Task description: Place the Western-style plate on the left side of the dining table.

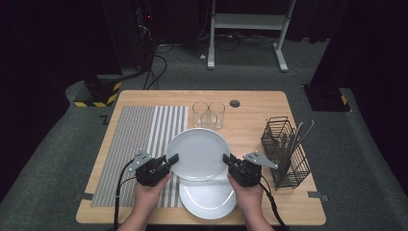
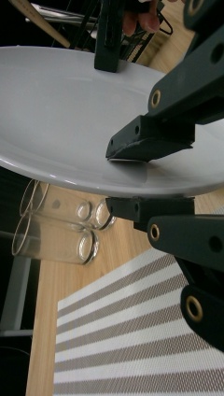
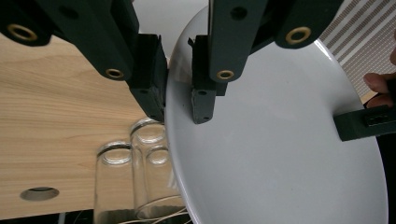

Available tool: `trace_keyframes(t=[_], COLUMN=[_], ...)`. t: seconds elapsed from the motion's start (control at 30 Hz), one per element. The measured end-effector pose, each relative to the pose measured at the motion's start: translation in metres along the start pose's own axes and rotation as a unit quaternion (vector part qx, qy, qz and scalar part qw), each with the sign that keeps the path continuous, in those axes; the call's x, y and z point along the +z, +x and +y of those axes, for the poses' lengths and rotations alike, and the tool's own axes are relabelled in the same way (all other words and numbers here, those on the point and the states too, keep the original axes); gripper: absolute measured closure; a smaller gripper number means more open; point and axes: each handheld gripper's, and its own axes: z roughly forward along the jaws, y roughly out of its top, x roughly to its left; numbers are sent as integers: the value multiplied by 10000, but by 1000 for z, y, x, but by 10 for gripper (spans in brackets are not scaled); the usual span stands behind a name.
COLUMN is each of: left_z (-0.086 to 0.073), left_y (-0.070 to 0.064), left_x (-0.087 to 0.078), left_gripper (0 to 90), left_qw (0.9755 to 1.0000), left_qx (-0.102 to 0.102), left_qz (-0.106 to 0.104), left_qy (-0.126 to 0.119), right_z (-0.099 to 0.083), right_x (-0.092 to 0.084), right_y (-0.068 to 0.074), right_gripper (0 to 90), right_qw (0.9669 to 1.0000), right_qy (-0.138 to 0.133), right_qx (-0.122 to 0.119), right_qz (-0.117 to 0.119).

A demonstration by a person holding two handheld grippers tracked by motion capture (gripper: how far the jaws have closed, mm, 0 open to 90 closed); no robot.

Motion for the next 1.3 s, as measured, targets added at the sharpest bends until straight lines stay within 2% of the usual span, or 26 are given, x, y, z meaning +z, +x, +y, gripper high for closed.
trace_keyframes(t=[0.37,0.93,1.3], left_z=[0,4,5], left_y=[23,53,78], left_x=[-18,-40,-58], left_gripper=[700,687,686], left_qw=[9999,9994,9987], left_qx=[-65,-149,-345], left_qz=[111,271,340], left_qy=[-35,-143,-181], right_z=[3,8,13], right_x=[20,47,70], right_y=[21,50,71], right_gripper=[778,782,783], right_qw=[9999,9993,9988], right_qy=[105,213,296], right_qx=[-93,-160,-217], right_qz=[97,244,337])
